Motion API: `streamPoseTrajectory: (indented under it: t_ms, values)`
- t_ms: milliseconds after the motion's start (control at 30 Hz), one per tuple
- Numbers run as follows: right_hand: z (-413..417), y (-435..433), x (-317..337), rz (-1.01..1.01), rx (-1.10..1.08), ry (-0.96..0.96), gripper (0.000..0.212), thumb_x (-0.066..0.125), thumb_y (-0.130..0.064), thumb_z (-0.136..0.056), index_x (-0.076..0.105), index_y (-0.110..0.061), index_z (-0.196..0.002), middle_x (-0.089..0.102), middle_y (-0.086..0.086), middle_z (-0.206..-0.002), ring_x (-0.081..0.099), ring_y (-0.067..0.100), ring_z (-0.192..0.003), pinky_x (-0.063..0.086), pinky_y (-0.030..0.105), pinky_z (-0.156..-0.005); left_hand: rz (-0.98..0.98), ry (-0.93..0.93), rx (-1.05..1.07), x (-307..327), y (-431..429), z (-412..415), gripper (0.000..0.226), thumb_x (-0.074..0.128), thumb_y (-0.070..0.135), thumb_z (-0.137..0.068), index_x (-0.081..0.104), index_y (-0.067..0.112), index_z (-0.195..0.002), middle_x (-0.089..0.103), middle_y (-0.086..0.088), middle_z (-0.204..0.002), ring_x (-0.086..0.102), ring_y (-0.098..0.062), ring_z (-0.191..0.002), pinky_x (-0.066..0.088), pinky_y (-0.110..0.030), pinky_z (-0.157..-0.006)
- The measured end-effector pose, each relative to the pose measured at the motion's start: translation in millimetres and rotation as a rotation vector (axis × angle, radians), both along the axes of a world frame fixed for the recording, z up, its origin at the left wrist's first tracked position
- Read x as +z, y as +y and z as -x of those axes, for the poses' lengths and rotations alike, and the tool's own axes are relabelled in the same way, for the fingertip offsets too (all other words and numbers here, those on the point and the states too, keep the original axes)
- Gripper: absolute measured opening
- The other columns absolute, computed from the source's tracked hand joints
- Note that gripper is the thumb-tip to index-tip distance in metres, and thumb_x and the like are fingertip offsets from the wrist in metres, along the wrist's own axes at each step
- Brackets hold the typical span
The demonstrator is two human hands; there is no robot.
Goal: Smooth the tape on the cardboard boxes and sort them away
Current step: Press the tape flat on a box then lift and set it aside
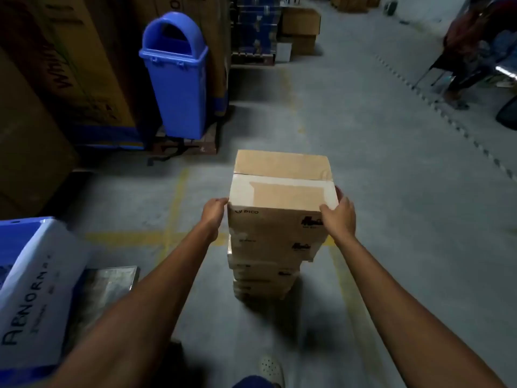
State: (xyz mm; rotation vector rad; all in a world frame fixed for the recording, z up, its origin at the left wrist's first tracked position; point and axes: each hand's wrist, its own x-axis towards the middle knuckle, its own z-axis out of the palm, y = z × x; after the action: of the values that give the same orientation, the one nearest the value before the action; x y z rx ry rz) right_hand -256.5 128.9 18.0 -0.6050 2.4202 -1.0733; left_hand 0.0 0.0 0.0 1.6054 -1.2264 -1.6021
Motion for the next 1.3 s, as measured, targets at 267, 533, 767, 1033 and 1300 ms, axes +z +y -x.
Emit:
streamPoseTrajectory:
  t_ms: [267,533,767,1033,1300]
  values:
    - [3,-37,17,0.218,-0.099,-0.318,0.035,0.061,-0.015,-0.087,0.061,-0.006,-0.121,0.069,0.007,-0.107,0.061,0.021,-0.083,0.041,0.027,-0.06,0.13,-0.002,0.099,21,-11,36,0.016,0.043,0.005,-0.096,0.056,0.004,-0.105,0.06,-0.009,-0.097,0.054,-0.026,-0.09,0.041,-0.031,-0.061]
    - [-29,-91,44,0.35,0.132,-0.309,0.031,0.062,-0.029,-0.09,0.055,-0.027,-0.12,0.069,-0.001,-0.104,0.067,0.021,-0.095,0.06,0.046,-0.081,0.281,0.009,0.384,57,-20,-12,0.03,0.044,0.024,-0.105,0.058,0.006,-0.125,0.063,-0.012,-0.12,0.055,-0.021,-0.101,0.044,-0.029,-0.07]
    - [-118,-114,83,0.446,0.32,-0.426,0.044,0.061,-0.023,-0.092,0.047,-0.03,-0.134,0.066,0.0,-0.108,0.066,0.016,-0.091,0.058,0.039,-0.077,0.447,0.013,0.657,113,23,-99,0.034,0.049,0.025,-0.104,0.053,0.012,-0.136,0.059,-0.003,-0.121,0.054,-0.005,-0.09,0.042,-0.021,-0.068]
    - [-269,-101,133,0.531,0.67,-0.568,0.065,0.064,-0.028,-0.087,0.035,-0.034,-0.144,0.062,-0.001,-0.12,0.064,0.02,-0.103,0.059,0.048,-0.086,0.587,-0.019,0.908,174,110,-226,0.041,0.053,0.027,-0.103,0.043,0.021,-0.142,0.054,0.0,-0.13,0.05,-0.003,-0.099,0.039,-0.022,-0.072]
    - [-420,-28,158,0.512,1.058,-0.594,0.078,0.065,-0.035,-0.085,0.027,-0.032,-0.153,0.051,0.003,-0.138,0.055,0.023,-0.119,0.054,0.051,-0.097,0.665,-0.057,1.206,196,244,-356,0.039,0.055,0.02,-0.101,0.045,0.016,-0.139,0.059,-0.002,-0.12,0.056,-0.003,-0.089,0.045,-0.019,-0.064]
